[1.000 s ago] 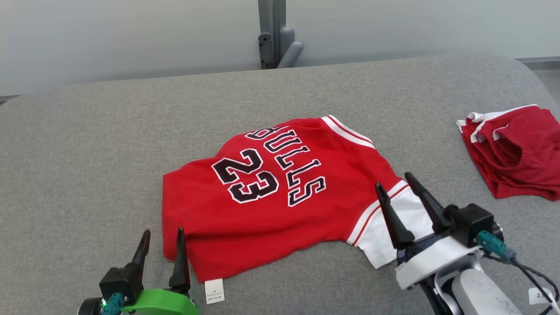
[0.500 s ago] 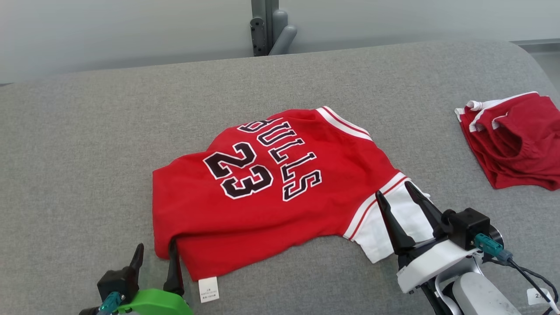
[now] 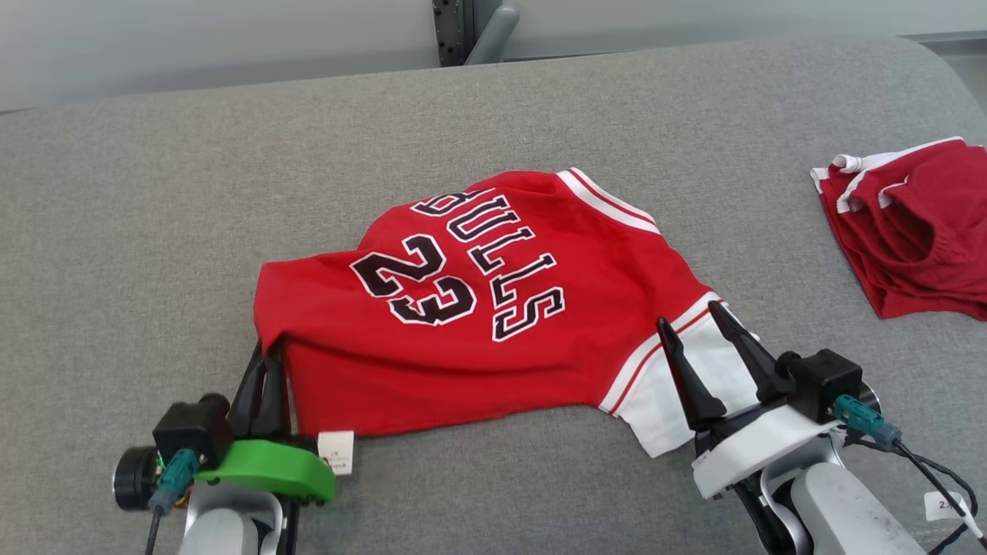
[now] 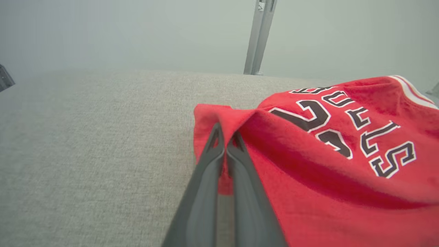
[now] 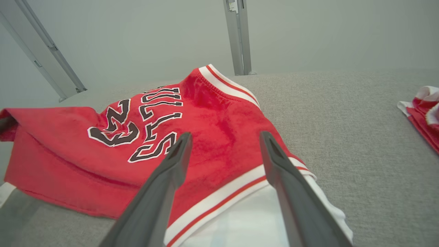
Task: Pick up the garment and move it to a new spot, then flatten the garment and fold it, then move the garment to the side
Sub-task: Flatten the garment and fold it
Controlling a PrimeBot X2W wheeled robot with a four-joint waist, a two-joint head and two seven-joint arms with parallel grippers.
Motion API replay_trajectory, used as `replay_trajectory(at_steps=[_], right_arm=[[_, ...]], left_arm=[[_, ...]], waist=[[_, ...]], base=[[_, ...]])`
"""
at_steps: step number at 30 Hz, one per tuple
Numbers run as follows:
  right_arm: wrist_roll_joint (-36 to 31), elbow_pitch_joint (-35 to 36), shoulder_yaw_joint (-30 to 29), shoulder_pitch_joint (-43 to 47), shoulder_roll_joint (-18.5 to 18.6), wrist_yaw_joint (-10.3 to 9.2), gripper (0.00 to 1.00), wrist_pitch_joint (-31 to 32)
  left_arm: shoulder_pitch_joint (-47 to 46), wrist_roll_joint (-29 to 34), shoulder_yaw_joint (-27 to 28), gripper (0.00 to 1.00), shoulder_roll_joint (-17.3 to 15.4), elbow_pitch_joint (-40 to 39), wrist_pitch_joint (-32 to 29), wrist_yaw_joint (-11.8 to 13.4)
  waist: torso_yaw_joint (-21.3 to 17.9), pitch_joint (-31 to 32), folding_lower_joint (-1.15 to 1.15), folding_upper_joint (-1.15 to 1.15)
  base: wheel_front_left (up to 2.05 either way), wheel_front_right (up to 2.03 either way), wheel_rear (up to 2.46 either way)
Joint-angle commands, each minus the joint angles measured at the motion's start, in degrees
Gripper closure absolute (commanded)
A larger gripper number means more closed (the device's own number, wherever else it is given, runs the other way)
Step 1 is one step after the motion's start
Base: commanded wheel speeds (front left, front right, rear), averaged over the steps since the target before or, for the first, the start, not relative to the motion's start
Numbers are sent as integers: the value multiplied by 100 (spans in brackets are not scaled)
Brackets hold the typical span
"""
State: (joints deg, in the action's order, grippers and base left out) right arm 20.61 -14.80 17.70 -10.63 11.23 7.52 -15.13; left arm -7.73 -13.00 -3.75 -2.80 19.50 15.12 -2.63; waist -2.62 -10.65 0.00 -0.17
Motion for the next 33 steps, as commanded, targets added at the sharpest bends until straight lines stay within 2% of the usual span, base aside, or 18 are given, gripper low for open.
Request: replay_trajectory(at_steps=[1, 5, 9, 10, 11, 12, 13, 14, 17, 22, 28, 33], right_arm=[[47, -20, -1, -59, -40, -6, 0, 1], [100, -69, 86, -191, -102, -6, 0, 1], [158, -180, 257, -336, -186, -6, 0, 1], [176, -216, 289, -379, -206, -6, 0, 1], [183, -256, 302, -412, -218, -6, 0, 1], [199, -293, 322, -434, -226, -6, 0, 1], [199, -293, 322, -434, -226, -6, 0, 1], [221, -338, 322, -451, -231, -6, 0, 1], [248, -409, 293, -498, -261, -6, 0, 1], [251, -453, 210, -423, -283, -5, 0, 1], [217, -437, 153, -321, -238, -5, 0, 1], [220, -467, 136, -186, -282, -5, 0, 1]], left_arm=[[-254, 197, -53, 100, -19, -266, 3, -90], [-852, 633, -337, 100, -25, -316, 2, -251], [-1773, 1063, -780, 100, -106, 448, 1, -362], [-2016, 1144, -875, 93, -99, 768, 0, -377], [-2260, 1181, -948, 65, -87, 1071, 2, -382], [-2459, 1211, -1002, 7, -79, 1431, -3, -355], [-2459, 1211, -1002, 7, -79, 1431, -3, -355], [-2655, 1226, -1066, 0, -68, 1785, -6, -335], [-3128, 1154, -1231, 0, -35, 2485, -2, -283], [-3113, 652, -1520, 0, -24, 2597, 0, -196], [-2764, 207, -1527, 0, -26, 1945, 0, 54], [-2312, -124, -1234, 0, -24, 1149, 0, 164]], waist=[[-34, -70, 0, 17], [-194, -217, 0, 17], [-528, -419, 0, 17], [-623, -469, 0, 17], [-711, -510, 0, 17], [-803, -549, 0, 17], [-803, -549, 0, 17], [-875, -583, 0, 17], [-1019, -651, 0, 17], [-956, -579, 0, 17], [-576, -222, 0, 17], [-306, 199, 0, 17]], base=[[0, 0, 0], [0, 0, 0], [0, 0, 0], [0, 0, 0], [0, 0, 0], [0, 0, 0], [0, 0, 0], [0, 0, 0], [0, 0, 0], [0, 0, 0], [0, 0, 0], [0, 0, 0]])
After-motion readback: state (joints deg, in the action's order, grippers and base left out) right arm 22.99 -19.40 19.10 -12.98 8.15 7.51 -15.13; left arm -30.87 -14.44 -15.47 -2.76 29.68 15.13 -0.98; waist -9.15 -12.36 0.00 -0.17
